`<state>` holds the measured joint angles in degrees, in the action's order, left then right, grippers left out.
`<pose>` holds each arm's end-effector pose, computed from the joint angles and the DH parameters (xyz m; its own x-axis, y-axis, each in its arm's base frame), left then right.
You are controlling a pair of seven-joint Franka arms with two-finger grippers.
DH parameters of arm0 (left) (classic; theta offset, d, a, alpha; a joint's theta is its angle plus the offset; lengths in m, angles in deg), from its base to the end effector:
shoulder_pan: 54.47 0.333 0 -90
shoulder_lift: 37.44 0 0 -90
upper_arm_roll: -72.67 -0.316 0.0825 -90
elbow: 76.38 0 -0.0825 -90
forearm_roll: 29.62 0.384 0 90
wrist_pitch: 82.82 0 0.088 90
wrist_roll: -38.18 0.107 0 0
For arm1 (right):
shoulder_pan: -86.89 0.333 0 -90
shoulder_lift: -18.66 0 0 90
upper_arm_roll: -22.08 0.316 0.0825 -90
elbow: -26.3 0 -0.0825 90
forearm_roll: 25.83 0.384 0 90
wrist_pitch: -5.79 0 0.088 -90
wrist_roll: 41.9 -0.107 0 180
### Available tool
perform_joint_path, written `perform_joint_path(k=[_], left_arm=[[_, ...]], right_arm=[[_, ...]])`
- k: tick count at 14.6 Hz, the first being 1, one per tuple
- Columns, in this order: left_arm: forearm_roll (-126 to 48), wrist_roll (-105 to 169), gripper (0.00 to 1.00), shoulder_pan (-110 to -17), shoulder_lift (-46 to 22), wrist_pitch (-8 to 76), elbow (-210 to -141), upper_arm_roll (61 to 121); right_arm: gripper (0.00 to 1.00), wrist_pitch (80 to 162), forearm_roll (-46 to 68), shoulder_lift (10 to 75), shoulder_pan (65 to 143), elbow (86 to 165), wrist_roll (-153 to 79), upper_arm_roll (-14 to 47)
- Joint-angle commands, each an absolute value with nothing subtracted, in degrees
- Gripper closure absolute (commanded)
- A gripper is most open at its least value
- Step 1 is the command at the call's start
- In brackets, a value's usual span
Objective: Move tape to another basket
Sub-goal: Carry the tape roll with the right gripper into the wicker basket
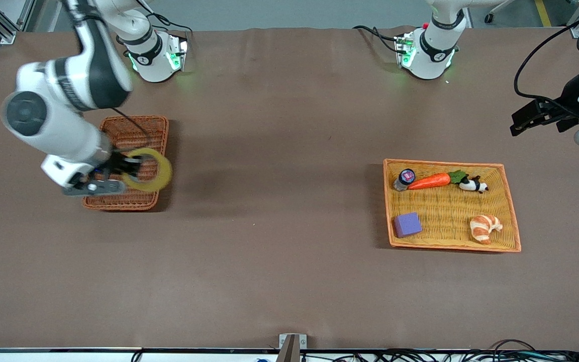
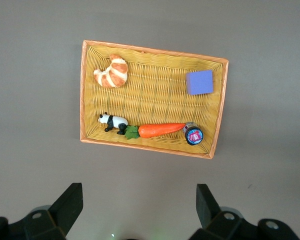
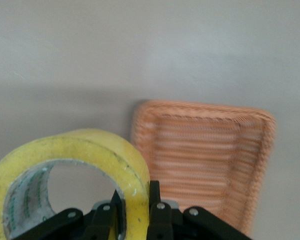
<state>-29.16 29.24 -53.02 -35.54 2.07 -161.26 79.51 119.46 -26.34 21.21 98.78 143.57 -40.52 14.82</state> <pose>0.5538 -0.0501 0.6403 0.9975 0.0626 -0.0317 0.0624 -0.9980 -0.0091 0.5449 0.0441 0.4100 0.9884 0.1073 -0.1071 0.1091 -0.9940 0.0108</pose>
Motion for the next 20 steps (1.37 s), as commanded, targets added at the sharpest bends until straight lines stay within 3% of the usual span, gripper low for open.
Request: perform_joint_path(k=[1, 3, 8, 17, 18, 19, 20], left_arm=[[-29.97, 30.1, 0.0, -52.8, -35.77, 1.73, -161.11, 79.7], [-29.97, 30.19, 0.0, -52.8, -35.85, 1.56, -161.11, 79.7], [-29.79, 30.1, 0.0, -53.33, -35.94, 1.38, -160.85, 79.88], [-29.88, 29.92, 0.0, -53.59, -35.94, 1.21, -160.58, 81.19], [-29.79, 29.92, 0.0, -53.5, -35.94, 1.21, -160.58, 81.46], [-29.88, 29.92, 0.0, -53.5, -35.94, 1.21, -160.58, 81.46], [-29.88, 29.92, 0.0, -53.42, -35.94, 1.21, -160.58, 81.46]], right_arm=[[1.0, 126.88, -27.24, 14.45, 92.45, 157.48, -33.75, 16.71], [1.0, 133.12, -27.24, 12.51, 90.94, 164.7, -30.23, 16.71], [0.99, 143.05, -27.41, 12.77, 88.04, 172.62, -26.54, 16.63], [0.96, 159.42, -27.41, 21.82, 84.7, 176.94, -23.27, 16.71], [0.93, 160.64, -27.41, 22.52, 84.7, 177.47, -23.35, 16.71], [0.83, 161.88, -27.41, 23.14, 84.7, 177.73, -23.36, 16.71], [0.56, 161.8, -27.41, 23.49, 84.7, 177.65, -23.36, 16.71]])
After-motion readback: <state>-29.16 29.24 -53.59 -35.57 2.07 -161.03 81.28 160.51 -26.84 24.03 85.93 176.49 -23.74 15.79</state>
